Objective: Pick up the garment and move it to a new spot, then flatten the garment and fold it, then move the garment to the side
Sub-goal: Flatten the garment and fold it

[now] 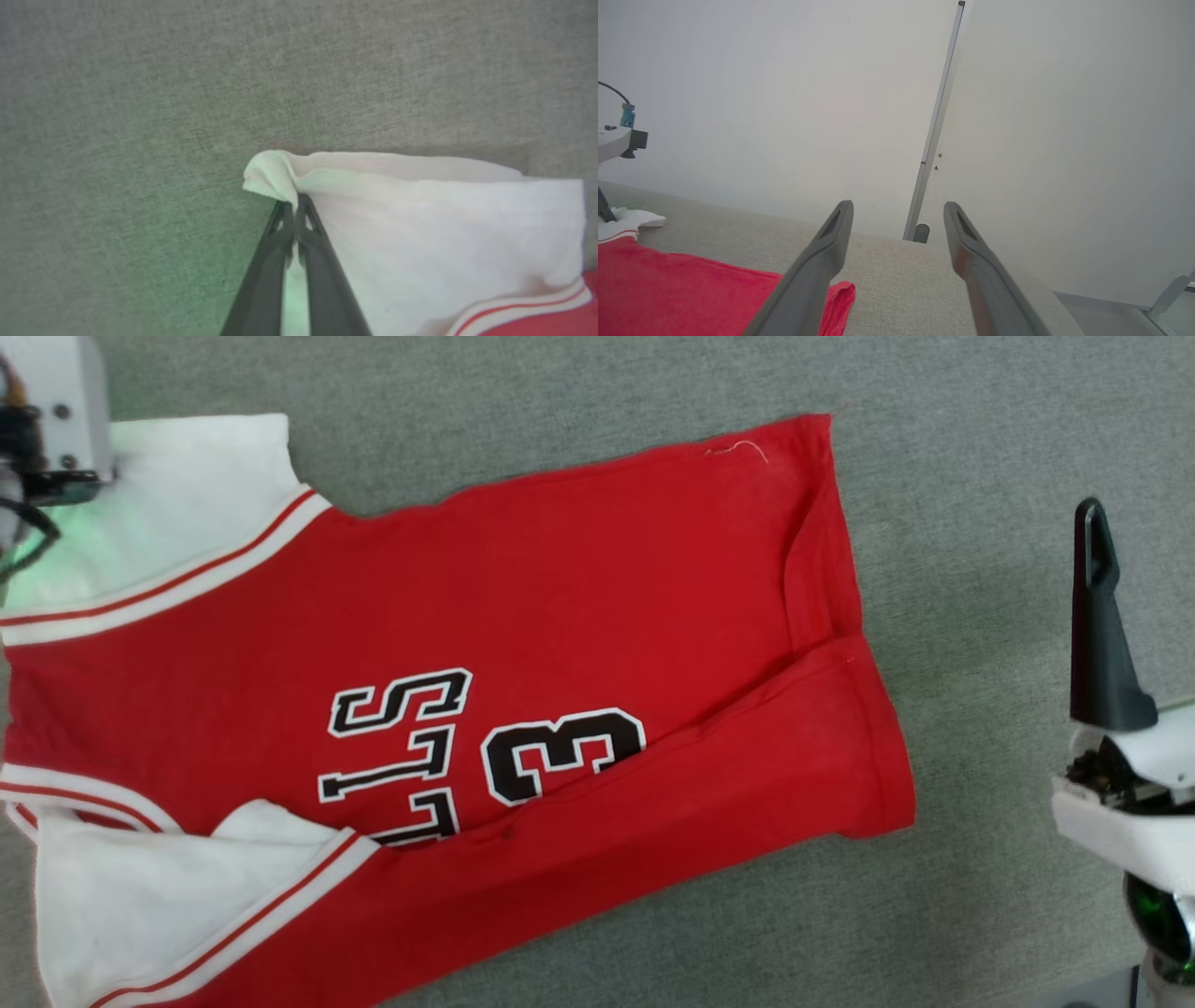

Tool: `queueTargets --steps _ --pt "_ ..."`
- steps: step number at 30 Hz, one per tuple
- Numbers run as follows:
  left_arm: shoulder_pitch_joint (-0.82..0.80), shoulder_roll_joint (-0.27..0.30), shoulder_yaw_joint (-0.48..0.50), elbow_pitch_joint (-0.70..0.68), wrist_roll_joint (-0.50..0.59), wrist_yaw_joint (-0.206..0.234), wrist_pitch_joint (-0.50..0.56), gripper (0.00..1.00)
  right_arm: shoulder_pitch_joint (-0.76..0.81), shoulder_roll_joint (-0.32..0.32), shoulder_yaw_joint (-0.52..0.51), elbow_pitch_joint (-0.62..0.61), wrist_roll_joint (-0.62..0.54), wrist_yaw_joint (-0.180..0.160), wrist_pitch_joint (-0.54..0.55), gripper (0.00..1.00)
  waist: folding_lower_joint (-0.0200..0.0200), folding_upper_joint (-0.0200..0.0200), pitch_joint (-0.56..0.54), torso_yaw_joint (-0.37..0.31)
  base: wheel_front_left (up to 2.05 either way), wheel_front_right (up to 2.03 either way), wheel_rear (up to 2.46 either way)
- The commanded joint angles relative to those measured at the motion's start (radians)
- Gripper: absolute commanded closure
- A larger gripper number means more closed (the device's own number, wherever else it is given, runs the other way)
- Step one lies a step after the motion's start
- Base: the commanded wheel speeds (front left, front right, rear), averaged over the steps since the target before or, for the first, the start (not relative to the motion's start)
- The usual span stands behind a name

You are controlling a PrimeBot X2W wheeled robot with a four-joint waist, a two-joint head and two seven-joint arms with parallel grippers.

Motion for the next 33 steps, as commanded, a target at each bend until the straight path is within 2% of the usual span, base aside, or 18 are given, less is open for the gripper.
queueTargets --steps 1,5,6,7,8,10,11,12,16,19,25,33 --pt "0.087 -0.028 -0.032 0.012 -0.004 -0.013 0.008 1.00 -0.022 -0.008 0.002 0.006 0.023 -0.001 0.018 0.00 0.0000 0.0000 0.000 0.003 0.00 0.00 0.00" --pt "0.075 -0.041 -0.032 -0.007 -0.001 -0.024 -0.007 1.00 -0.079 -0.048 0.029 0.036 0.113 -0.001 0.148 0.00 0.0000 0.0000 -0.002 0.016 0.00 0.00 0.00" --pt "0.075 -0.041 -0.032 -0.007 -0.001 -0.024 -0.007 1.00 -0.079 -0.048 0.029 0.036 0.113 -0.001 0.148 0.00 0.0000 0.0000 -0.002 0.016 0.00 0.00 0.00" --pt "0.066 -0.053 -0.031 -0.012 -0.001 -0.026 -0.011 1.00 -0.133 -0.101 0.085 0.046 0.174 0.000 0.239 0.00 0.0000 0.0000 -0.001 0.026 0.00 0.00 0.00" --pt "0.062 -0.060 -0.029 -0.014 -0.004 -0.028 -0.015 1.00 -0.153 -0.114 0.108 0.063 0.226 -0.001 0.297 0.00 0.0000 0.0000 -0.001 0.031 0.00 0.00 0.00" --pt "0.052 -0.075 -0.026 -0.016 -0.007 -0.029 -0.021 1.00 -0.215 -0.180 0.133 0.092 0.261 -0.001 0.407 0.00 0.0000 0.0000 0.002 0.043 0.00 0.00 0.00" --pt "0.047 -0.085 -0.027 -0.019 -0.005 -0.032 -0.026 1.00 -0.239 -0.185 0.151 0.119 0.299 -0.001 0.474 0.00 0.0000 0.0000 0.003 0.049 0.00 0.00 0.00" --pt "0.047 -0.085 -0.027 -0.019 -0.005 -0.032 -0.026 1.00 -0.239 -0.185 0.151 0.119 0.299 -0.001 0.474 0.00 0.0000 0.0000 0.003 0.049 0.00 0.00 0.00" --pt "0.029 -0.122 -0.027 -0.020 -0.002 -0.045 -0.048 1.00 -0.356 -0.234 0.205 0.209 0.383 -0.001 0.692 0.00 0.0000 0.0000 0.013 0.080 0.00 0.00 0.00" --pt "0.011 -0.153 -0.029 -0.012 0.001 -0.060 -0.060 1.00 -0.434 -0.252 0.244 0.281 0.405 -0.001 0.816 0.00 0.0000 0.0000 0.022 0.105 0.00 0.00 0.00" --pt "-0.007 -0.201 -0.031 0.012 0.001 -0.084 -0.089 1.00 -0.543 -0.250 0.313 0.422 0.454 -0.001 0.995 0.00 0.0000 0.0000 0.034 0.147 0.00 0.00 0.00" --pt "-0.012 -0.237 -0.033 0.062 -0.003 -0.117 -0.119 1.00 -0.603 -0.238 0.377 0.582 0.502 -0.001 1.151 0.00 0.0000 0.0000 0.044 0.177 0.00 0.00 0.00"
